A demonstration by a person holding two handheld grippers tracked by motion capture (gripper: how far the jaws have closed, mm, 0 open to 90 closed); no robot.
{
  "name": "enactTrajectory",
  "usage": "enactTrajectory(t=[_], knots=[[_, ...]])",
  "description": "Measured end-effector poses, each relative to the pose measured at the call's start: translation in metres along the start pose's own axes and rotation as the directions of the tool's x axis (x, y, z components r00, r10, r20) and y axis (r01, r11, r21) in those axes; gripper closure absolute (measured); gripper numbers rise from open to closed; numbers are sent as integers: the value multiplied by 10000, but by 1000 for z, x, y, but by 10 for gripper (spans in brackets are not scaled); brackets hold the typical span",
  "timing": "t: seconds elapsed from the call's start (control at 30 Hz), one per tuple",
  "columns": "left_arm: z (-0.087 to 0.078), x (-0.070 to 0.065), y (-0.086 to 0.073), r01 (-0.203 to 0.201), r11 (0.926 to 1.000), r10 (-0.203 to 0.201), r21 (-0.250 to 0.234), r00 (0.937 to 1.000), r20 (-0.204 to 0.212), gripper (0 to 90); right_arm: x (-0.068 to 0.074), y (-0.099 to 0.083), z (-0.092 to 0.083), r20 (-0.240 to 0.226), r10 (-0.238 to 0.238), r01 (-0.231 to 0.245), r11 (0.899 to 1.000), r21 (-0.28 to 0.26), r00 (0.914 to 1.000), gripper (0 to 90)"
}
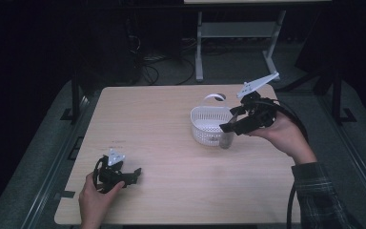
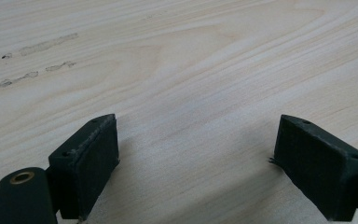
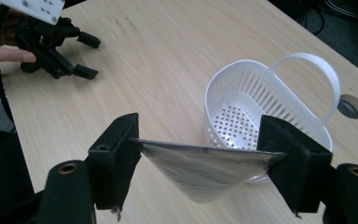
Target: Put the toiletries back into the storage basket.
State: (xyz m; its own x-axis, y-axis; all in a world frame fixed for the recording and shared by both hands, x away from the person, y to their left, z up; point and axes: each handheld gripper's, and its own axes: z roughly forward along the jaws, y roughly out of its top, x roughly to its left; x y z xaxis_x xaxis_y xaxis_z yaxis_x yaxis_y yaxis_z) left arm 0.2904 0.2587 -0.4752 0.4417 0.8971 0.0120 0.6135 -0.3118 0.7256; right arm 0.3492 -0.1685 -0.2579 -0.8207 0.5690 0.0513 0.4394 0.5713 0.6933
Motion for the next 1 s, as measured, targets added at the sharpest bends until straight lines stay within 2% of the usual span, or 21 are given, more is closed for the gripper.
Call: enactTrajectory(t=[0.33,0.57,1.0], knots=[[0,0,0,-7,10000,7,29,10000,3,127,-11,10,-6,208,75,-70,9998,-208,9998,302],[0,0,0,-30,10000,30,27,10000,-8,127,-21,16,-6,417,311,-297,9990,-326,9986,302],[0,0,0,-28,10000,28,20,10000,-13,127,-43,23,2,679,683,-653,9968,-450,9953,302]])
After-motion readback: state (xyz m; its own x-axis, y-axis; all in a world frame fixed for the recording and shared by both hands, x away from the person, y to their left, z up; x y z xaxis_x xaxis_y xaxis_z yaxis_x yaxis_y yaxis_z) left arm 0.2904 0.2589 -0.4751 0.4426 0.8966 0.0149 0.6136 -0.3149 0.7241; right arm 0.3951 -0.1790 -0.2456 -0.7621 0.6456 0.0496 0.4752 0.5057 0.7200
